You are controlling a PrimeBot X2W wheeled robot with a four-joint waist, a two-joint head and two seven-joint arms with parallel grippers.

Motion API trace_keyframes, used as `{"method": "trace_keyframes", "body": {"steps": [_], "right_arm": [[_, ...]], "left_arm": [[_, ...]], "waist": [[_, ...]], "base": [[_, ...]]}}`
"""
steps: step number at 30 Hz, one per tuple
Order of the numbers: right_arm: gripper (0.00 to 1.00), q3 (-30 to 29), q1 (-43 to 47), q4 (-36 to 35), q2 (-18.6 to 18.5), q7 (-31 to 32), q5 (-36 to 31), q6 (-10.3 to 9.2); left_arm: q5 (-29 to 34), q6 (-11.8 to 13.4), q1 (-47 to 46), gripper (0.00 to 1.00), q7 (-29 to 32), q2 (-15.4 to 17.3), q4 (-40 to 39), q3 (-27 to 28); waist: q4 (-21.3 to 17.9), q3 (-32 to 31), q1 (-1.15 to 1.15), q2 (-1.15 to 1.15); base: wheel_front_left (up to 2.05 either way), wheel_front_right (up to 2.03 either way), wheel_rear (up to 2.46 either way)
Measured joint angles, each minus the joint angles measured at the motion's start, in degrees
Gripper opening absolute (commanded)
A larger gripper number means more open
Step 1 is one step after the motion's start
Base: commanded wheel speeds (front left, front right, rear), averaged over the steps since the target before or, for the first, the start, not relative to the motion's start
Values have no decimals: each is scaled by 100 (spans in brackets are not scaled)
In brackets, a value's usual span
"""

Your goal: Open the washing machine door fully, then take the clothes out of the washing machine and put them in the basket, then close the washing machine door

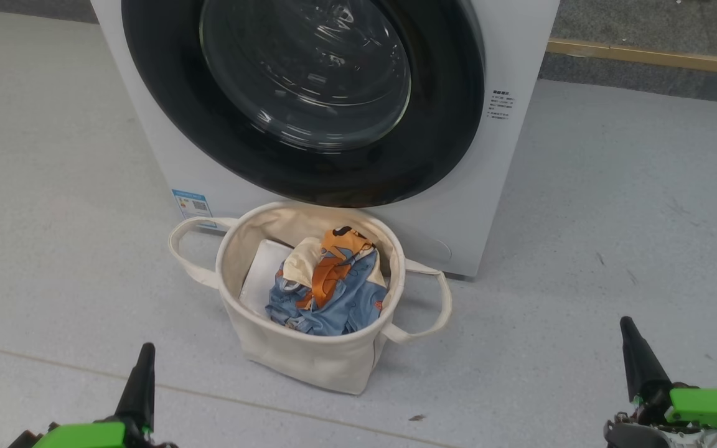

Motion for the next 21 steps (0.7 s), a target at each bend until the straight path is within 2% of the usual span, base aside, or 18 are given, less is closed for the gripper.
{"method": "trace_keyframes", "body": {"steps": [21], "right_arm": [[0, 0, 0, 0, 0, 0, -1, 0]], "left_arm": [[0, 0, 0, 0, 0, 0, 0, 0]], "waist": [[0, 0, 0, 0]], "base": [[0, 0, 0]]}}
